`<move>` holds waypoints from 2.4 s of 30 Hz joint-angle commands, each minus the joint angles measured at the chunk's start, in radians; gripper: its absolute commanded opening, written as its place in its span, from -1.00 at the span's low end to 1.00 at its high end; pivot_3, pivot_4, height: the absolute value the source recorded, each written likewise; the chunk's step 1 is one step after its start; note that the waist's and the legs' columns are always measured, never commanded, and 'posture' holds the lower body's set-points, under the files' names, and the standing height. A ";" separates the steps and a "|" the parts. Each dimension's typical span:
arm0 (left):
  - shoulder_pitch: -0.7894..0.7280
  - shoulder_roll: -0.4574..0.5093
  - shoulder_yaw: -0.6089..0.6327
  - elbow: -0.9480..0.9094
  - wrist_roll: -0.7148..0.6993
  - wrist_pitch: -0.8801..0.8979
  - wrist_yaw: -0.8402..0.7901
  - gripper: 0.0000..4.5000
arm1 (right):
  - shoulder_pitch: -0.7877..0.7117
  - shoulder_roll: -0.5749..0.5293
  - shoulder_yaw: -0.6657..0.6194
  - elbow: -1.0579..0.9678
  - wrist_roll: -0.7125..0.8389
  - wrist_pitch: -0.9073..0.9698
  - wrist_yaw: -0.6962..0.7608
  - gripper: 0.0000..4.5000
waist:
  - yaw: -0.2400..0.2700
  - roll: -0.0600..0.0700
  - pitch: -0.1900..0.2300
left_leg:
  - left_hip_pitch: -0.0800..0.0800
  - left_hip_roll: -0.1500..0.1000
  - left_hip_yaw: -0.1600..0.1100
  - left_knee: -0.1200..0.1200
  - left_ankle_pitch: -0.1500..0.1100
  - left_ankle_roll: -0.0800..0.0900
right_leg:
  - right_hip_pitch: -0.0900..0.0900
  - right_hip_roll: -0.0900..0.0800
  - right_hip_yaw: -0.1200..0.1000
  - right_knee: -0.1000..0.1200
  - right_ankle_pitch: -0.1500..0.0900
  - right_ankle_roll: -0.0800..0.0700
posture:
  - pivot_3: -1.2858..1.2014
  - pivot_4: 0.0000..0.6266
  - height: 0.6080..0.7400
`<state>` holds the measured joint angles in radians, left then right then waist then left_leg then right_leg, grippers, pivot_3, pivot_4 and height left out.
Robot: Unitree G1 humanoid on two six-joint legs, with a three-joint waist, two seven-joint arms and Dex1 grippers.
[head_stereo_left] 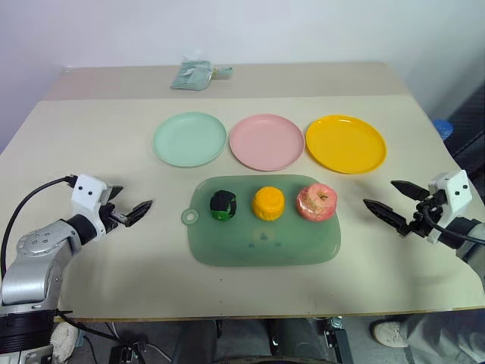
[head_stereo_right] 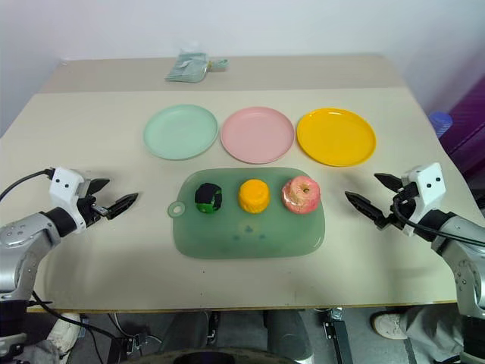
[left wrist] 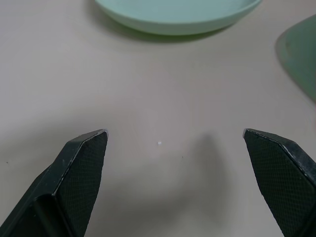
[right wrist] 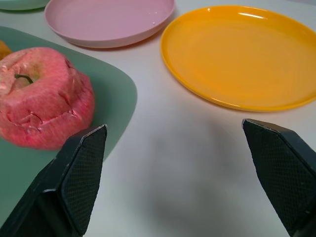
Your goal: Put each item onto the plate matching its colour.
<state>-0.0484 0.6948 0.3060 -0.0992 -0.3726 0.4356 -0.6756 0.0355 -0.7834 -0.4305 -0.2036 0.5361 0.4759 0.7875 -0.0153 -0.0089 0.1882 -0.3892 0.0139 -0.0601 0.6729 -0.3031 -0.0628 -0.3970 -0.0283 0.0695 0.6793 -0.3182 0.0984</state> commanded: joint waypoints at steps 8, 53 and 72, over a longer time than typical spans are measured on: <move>-0.057 -0.054 -0.019 -0.091 -0.038 0.028 0.038 1.00 | -0.052 0.039 0.055 -0.115 0.004 0.037 -0.077 0.97 | 0.002 0.000 0.000 | 0.000 0.000 0.000 0.000 0.000 0.000 | 0.000 0.000 0.000 0.000 0.000 0.000 | 0.03 -0.52 1.00; -0.611 -0.150 -0.251 0.351 0.149 -0.001 0.063 0.20 | 0.143 0.099 0.174 -0.482 0.123 0.126 -0.128 1.00 | 0.007 -0.002 0.000 | -0.002 -0.004 -0.002 0.007 -0.001 0.001 | 0.002 0.002 -0.003 0.001 0.000 0.000 | 0.03 -0.52 1.00; -0.692 -0.183 -0.198 0.431 0.110 -0.190 -0.032 0.98 | 0.021 0.113 0.258 -0.549 0.106 0.152 -0.203 1.00 | -0.002 -0.001 0.000 | -0.002 -0.003 -0.002 0.007 -0.001 0.002 | 0.000 0.001 -0.002 0.002 0.000 0.001 | 0.03 -0.52 1.00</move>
<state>-0.7639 0.4934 0.1037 0.4149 -0.2292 0.2494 -0.6463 0.0811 -0.6800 -0.1908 -0.7097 0.6458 0.6288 0.6040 -0.0175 -0.0104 0.1883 -0.3913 0.0112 -0.0618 0.6796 -0.3041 -0.0611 -0.3968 -0.0274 0.0677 0.6816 -0.3182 0.0990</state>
